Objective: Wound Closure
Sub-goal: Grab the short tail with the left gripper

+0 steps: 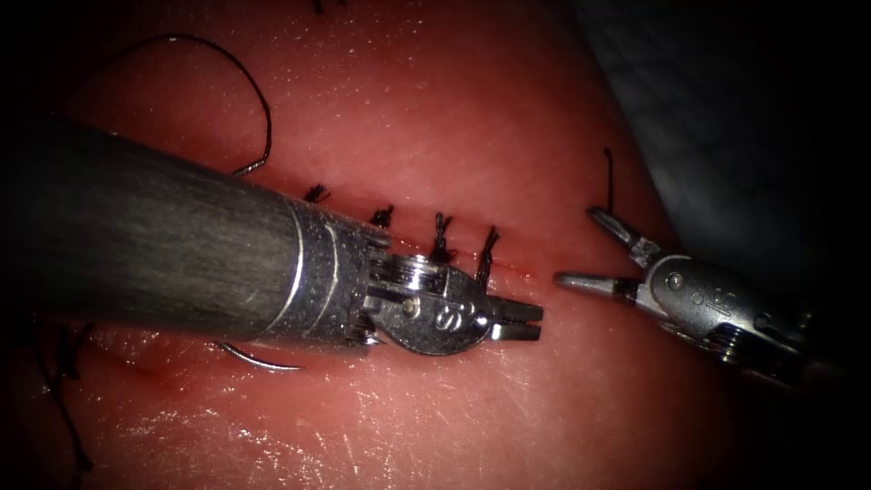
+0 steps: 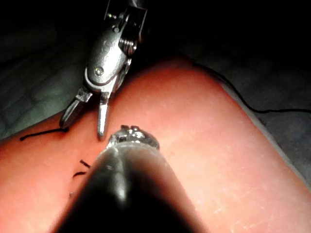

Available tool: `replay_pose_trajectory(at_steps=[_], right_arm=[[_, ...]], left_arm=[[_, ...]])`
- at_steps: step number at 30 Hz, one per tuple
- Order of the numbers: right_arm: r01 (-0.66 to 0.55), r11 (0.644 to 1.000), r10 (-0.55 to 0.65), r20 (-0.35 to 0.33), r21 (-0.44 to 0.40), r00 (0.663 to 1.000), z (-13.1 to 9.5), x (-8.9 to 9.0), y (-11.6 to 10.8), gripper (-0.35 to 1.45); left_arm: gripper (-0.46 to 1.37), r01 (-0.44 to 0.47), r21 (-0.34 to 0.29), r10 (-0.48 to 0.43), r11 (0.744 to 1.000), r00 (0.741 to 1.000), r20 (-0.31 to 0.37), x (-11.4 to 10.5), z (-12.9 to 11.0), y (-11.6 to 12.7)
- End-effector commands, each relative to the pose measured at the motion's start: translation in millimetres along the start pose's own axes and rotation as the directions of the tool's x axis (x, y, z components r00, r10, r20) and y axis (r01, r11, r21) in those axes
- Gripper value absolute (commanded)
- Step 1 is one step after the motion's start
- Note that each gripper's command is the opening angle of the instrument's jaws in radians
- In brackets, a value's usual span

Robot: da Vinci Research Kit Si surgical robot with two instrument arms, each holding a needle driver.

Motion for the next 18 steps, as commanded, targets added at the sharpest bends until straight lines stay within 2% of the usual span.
replay_pose_trajectory(at_steps=[1, 4, 6, 11, 18], right_arm=[[0.000, 1.000, 0.000, 0.000, 0.001, 1.000, 0.0, 0.0, 0.0, 0.96], [0.006, 1.000, -0.006, 0.000, 0.001, 1.000, 0.0, 0.0, 0.0, 0.95], [0.006, 1.000, -0.006, 0.000, 0.001, 1.000, 0.0, 0.0, 0.0, 0.95], [0.006, 1.000, -0.006, 0.000, 0.001, 1.000, 0.0, 0.0, 0.0, 0.95], [0.006, 1.000, -0.006, 0.000, 0.000, 1.000, 0.1, 0.1, -0.1, 0.96]], left_arm=[[0.06, -0.002, 0.003, 0.002, 1.000, 1.000, 0.001, -0.2, 0.1, 0.0], [0.10, -0.012, -0.001, 0.012, 1.000, 1.000, 0.017, -0.6, 0.4, 0.2], [0.22, -0.016, -0.009, 0.016, 1.000, 0.999, 0.034, -0.9, 0.6, 0.4], [0.32, -0.018, -0.008, 0.019, 1.000, 0.999, 0.044, -1.2, 1.1, 0.6], [0.34, -0.015, 0.002, 0.015, 1.000, 0.999, 0.051, -1.0, 2.0, 0.7]])
